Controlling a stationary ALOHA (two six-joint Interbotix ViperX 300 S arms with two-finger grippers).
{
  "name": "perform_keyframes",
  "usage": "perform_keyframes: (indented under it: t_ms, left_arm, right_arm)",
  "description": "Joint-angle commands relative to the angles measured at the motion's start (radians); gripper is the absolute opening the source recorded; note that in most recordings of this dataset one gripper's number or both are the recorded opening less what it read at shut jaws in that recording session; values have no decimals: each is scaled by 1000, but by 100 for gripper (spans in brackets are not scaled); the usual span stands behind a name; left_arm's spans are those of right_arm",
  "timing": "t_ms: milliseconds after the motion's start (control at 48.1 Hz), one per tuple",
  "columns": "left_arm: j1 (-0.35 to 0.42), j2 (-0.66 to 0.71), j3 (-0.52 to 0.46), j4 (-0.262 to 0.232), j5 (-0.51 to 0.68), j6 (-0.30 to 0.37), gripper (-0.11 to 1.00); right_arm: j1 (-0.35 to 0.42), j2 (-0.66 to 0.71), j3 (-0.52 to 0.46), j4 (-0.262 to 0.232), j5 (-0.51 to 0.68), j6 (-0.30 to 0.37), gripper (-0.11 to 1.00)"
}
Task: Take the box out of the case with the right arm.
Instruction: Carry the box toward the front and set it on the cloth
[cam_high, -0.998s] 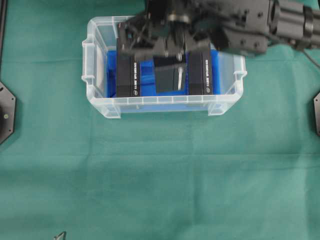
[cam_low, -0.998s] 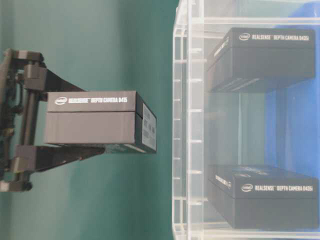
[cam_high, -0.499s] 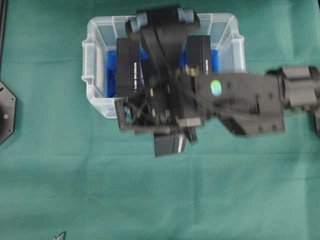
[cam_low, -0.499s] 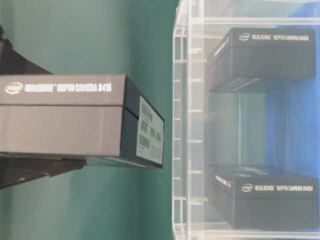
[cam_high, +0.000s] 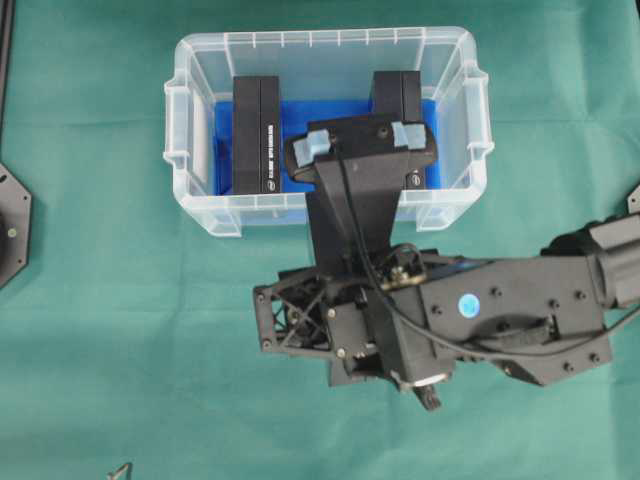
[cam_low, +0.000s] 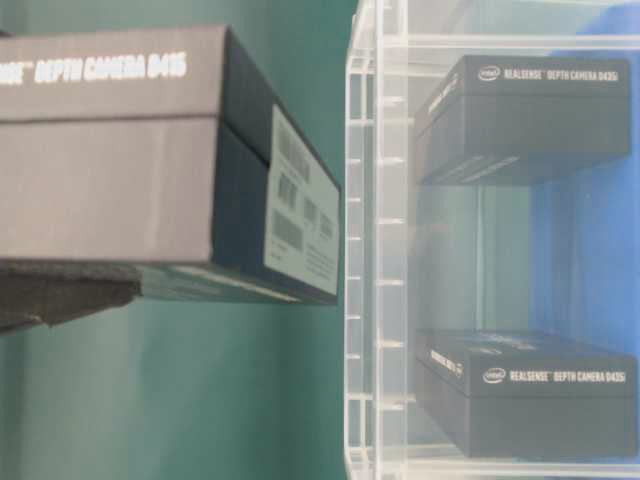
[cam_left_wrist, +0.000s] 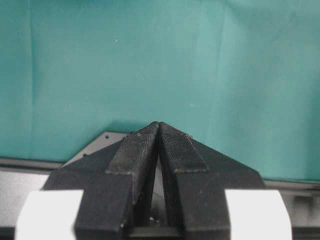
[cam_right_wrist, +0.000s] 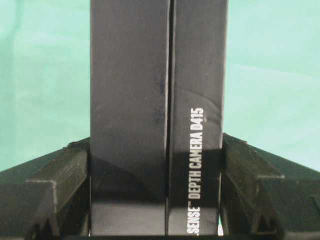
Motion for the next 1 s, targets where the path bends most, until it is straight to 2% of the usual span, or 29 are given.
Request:
perform_keyframes:
  t_ms: [0, 187, 416, 561, 769, 977]
  left_arm:
    - [-3, 8, -21, 2, -5, 0, 0]
    - [-3, 8, -23, 2, -5, 2, 0]
    - [-3, 8, -21, 2, -5, 2, 0]
    - [-3, 8, -21, 2, -5, 2, 0]
    - [-3, 8, -20, 2, -6, 3, 0]
    - [-3, 9, -18, 2, -11, 2, 0]
  right_arm:
    - [-8, -9, -26, -9, 5, 3, 66]
    - [-14, 46, -18, -9, 0, 37, 66]
    - [-18, 66, 44, -6, -34, 83, 66]
    - [-18, 66, 127, -2, -127, 118, 66]
    - [-18, 66, 281, 40, -301, 155, 66]
    - [-21, 67, 385, 41, -414, 199, 66]
